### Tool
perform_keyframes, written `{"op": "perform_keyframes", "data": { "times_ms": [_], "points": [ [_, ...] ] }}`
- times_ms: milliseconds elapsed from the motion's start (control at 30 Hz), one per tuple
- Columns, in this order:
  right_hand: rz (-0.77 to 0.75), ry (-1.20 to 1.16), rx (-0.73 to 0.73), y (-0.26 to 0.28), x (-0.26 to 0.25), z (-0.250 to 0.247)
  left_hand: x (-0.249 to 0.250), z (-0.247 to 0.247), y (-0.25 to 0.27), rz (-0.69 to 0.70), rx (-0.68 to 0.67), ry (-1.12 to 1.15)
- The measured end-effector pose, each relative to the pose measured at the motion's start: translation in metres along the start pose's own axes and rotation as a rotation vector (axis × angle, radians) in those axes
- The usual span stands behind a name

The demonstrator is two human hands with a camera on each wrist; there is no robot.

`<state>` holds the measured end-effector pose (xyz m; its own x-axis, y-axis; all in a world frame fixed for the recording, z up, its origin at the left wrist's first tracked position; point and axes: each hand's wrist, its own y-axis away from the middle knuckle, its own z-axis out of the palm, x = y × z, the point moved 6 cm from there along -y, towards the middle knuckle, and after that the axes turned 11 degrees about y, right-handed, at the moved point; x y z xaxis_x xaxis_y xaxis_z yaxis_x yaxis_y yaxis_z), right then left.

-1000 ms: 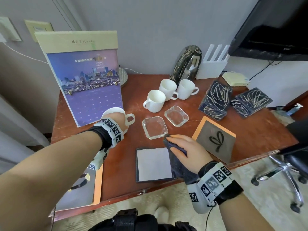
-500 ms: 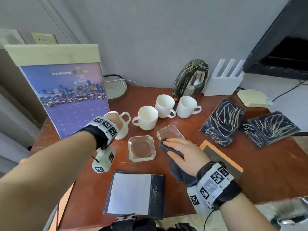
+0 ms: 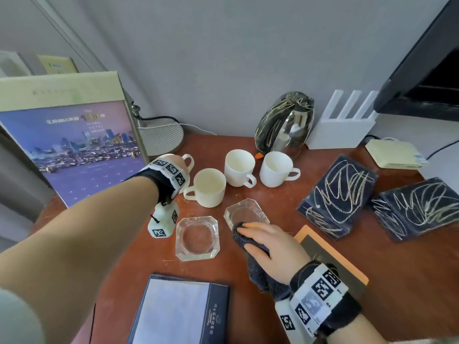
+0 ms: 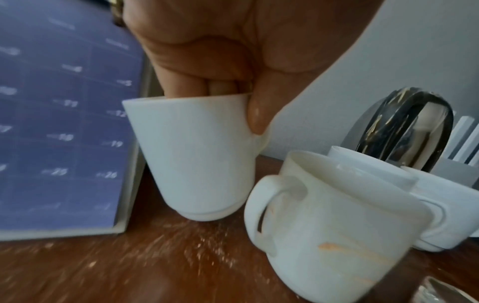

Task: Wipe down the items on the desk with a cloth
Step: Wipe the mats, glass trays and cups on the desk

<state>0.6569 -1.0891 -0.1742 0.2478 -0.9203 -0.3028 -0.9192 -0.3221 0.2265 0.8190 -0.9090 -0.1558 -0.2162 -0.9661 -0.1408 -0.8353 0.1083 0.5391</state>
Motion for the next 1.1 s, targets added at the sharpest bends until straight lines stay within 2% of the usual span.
{"op": "perform_keyframes", "data": {
  "times_ms": [200, 433, 533, 667, 767, 833, 900, 967, 1033, 1100],
  "points": [
    [0.001, -0.001, 0.015, -0.014, 0.006, -0.004, 0.008, -0.012, -0.029, -0.01, 0.001, 0.048],
    [0.01, -0.008, -0.005, -0.027, 0.013, -0.006, 0.014, -0.004, -0.055, 0.025, 0.102, 0.053],
    [0.012, -0.031, -0.001, -0.03, 0.012, -0.009, 0.012, 0.005, -0.058, 0.025, 0.093, 0.093],
    [0.01, -0.048, 0.005, -0.033, 0.009, -0.012, 0.006, 0.002, -0.051, 0.002, 0.178, 0.267],
    [0.017, -0.054, 0.006, -0.035, 0.009, -0.014, 0.003, -0.009, -0.047, 0.018, 0.311, 0.409],
    [0.021, -0.055, 0.008, -0.035, 0.008, -0.015, 0.003, -0.013, -0.043, 0.095, 0.398, 0.475],
    [0.019, -0.059, 0.018, -0.035, 0.006, -0.017, 0.01, -0.013, -0.033, 0.221, 0.46, 0.441],
    [0.023, -0.065, 0.023, -0.035, 0.005, -0.018, 0.022, -0.007, -0.024, 0.326, 0.421, 0.425],
    [0.027, -0.067, 0.021, -0.033, 0.004, -0.019, 0.029, 0.004, -0.017, 0.321, 0.316, 0.398],
    [0.029, -0.066, 0.023, -0.031, 0.002, -0.02, 0.031, 0.015, -0.015, 0.259, 0.212, 0.381]
  ]
}}
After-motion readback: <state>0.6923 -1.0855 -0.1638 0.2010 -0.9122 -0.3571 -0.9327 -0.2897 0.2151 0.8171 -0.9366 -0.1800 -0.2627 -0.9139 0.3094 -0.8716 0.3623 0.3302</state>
